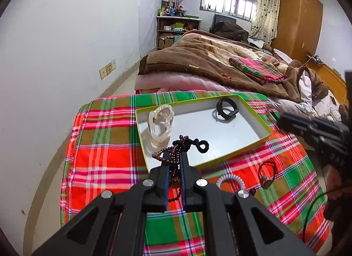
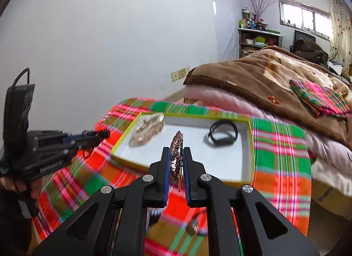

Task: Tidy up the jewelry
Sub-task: 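Carry the rhinestone clip with the right tool while the left tool carries the bead bracelet to the box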

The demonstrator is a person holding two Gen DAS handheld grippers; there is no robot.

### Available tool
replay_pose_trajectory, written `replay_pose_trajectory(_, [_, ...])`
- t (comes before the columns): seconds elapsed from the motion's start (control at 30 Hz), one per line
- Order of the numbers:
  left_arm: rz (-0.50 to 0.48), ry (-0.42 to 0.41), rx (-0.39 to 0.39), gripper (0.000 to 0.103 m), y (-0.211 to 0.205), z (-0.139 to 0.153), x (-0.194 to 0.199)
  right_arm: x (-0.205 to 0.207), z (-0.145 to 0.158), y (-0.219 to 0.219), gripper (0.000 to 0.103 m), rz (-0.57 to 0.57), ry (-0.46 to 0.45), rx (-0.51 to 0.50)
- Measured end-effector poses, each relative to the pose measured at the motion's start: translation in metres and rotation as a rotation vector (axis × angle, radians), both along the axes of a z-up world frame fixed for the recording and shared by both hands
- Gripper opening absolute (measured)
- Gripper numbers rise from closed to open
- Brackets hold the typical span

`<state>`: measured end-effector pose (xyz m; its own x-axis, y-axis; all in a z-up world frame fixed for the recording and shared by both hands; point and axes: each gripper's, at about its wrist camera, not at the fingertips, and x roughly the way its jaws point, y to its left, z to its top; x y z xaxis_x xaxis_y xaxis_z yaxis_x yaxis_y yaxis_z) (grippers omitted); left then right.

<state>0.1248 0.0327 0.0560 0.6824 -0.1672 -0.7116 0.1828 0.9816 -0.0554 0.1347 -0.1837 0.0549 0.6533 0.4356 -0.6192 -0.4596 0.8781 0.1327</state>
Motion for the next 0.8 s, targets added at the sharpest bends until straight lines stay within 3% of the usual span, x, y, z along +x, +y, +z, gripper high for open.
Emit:
replay_pose_trajectory(0.2, [0.003, 0.019, -0.012, 0.009, -0.003, -0.007, 0.015, 0.050, -0.005, 0.015, 0.011, 0.021, 0.055, 0.001])
replay_pose_trajectory(0.43, [0.001, 0.065, -0.019, 0.009, -0.008, -0.026, 0.032, 0.104, -0.032, 0.034, 0.011, 0.061, 0.165, 0.001])
replay_pose_trajectory(0.8, [-0.002, 0.127, 0.001, 0.009, -0.016, -0.053, 0.052, 0.151, -0.075, 0.055, 0.011, 0.093, 0.296, -0.038])
